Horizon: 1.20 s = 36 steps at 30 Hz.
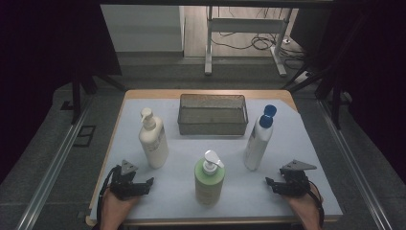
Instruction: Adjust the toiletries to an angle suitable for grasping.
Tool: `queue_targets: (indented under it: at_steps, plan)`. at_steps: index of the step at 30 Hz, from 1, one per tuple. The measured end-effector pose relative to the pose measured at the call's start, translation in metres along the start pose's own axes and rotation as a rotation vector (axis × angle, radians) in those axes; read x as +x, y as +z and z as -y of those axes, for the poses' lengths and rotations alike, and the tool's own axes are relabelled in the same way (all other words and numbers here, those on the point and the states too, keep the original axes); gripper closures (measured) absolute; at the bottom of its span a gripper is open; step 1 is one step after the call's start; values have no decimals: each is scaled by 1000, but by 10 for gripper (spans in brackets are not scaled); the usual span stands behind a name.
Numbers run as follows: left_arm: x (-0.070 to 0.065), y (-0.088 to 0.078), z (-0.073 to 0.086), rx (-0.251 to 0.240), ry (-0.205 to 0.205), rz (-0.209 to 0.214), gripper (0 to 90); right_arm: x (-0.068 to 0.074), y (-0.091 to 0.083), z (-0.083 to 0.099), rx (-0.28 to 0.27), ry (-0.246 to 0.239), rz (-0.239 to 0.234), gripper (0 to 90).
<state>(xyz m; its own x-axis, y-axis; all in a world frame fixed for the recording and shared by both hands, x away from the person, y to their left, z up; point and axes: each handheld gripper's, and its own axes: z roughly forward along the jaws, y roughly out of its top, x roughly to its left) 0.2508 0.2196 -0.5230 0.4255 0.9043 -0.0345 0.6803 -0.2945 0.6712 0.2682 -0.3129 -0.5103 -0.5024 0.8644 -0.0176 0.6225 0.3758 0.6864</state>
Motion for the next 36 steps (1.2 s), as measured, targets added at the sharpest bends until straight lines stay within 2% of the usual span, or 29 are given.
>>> queue_targets:
  at_steps: [3, 4, 6, 10, 11, 14, 16, 17, 23, 26, 36]
  plan:
    - [0, 0, 0, -1, 0, 0, 121, 1, -4, -2, -21, -3, -9, 429]
    - [0, 0, 0, -1, 0, 0, 121, 1, -4, -2, -21, -3, -9, 429]
    - [0, 0, 0, -1, 0, 0, 121, 1, -7, -3, -37, 0, -32, 504]
    - [0, 0, 0, -1, 2, 0, 121, 1, -9, -4, -58, 11, -57, 546]
    - [0, 0, 0, -2, 2, 0, 122, 2, -11, -5, -67, 5, -59, 602]
    - [0, 0, 0, -2, 2, 0, 122, 5, -12, -6, -83, 9, -77, 682]
    - [0, 0, 0, -2, 2, 0, 122, 6, -12, -7, -88, 7, -82, 693]
    - [0, 0, 0, -2, 2, 0, 122, 10, -12, -8, -95, 0, -81, 738]
    - [0, 0, 0, -3, 2, -1, 121, 21, -14, -16, -112, -40, -96, 837]
    - [0, 0, 0, -3, 2, -1, 122, 25, -13, -19, -122, -22, -124, 891]
    - [0, 0, 1, -4, 2, -2, 122, 38, -11, -32, -148, 2, -168, 898]
